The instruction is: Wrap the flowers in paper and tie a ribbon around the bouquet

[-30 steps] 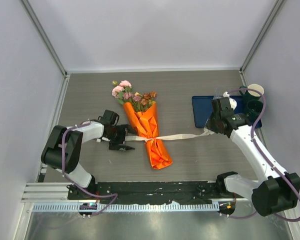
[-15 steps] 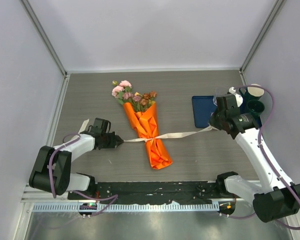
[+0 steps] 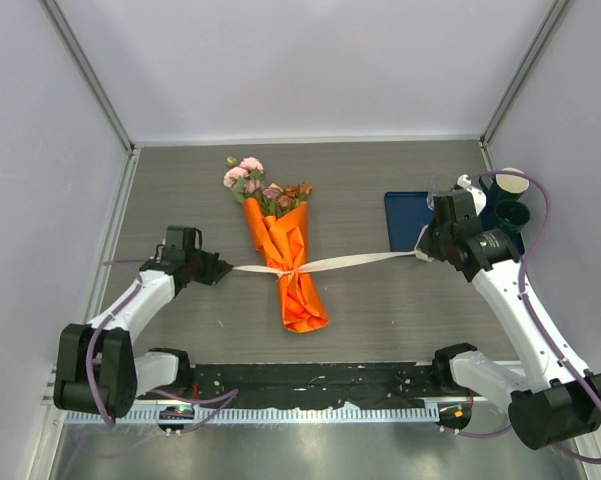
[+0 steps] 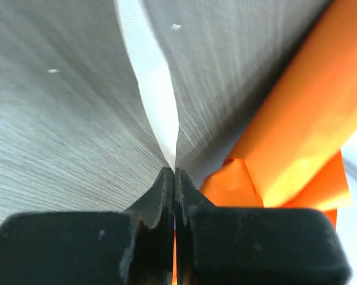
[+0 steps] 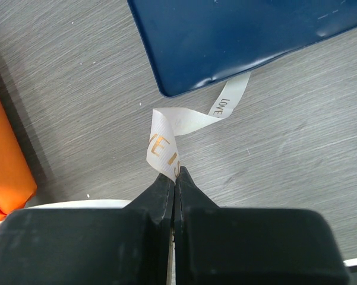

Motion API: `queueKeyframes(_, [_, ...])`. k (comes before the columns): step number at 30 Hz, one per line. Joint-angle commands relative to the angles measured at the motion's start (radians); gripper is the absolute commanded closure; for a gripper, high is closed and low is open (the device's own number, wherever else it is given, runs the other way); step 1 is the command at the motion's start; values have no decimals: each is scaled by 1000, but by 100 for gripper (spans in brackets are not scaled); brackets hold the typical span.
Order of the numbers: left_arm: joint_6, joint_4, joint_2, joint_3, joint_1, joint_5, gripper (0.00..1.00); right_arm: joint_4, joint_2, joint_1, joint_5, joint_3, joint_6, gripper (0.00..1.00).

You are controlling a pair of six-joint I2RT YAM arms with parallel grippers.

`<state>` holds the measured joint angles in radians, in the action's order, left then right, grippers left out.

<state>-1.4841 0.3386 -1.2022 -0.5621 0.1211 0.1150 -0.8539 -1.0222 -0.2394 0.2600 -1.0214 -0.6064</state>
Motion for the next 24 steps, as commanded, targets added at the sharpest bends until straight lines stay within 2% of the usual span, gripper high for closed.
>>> queueKeyframes(1, [245, 37, 50, -53, 37, 3, 100, 73, 8, 5, 13, 1, 68, 100])
queueKeyframes(4, [268, 50, 116, -30, 48, -75, 100, 79, 10, 5, -1, -3, 68, 100])
queueKeyframes(8, [262, 50, 142, -7, 26, -98, 100, 43, 30, 5, 59, -12, 39, 100])
queueKeyframes(16, [202, -65, -2, -15, -40, 6, 100, 26, 65, 6, 82, 7, 7, 100])
queueKeyframes(24, [171, -161, -161, -28, -54, 83, 98, 19, 76, 6, 85, 27, 7, 100])
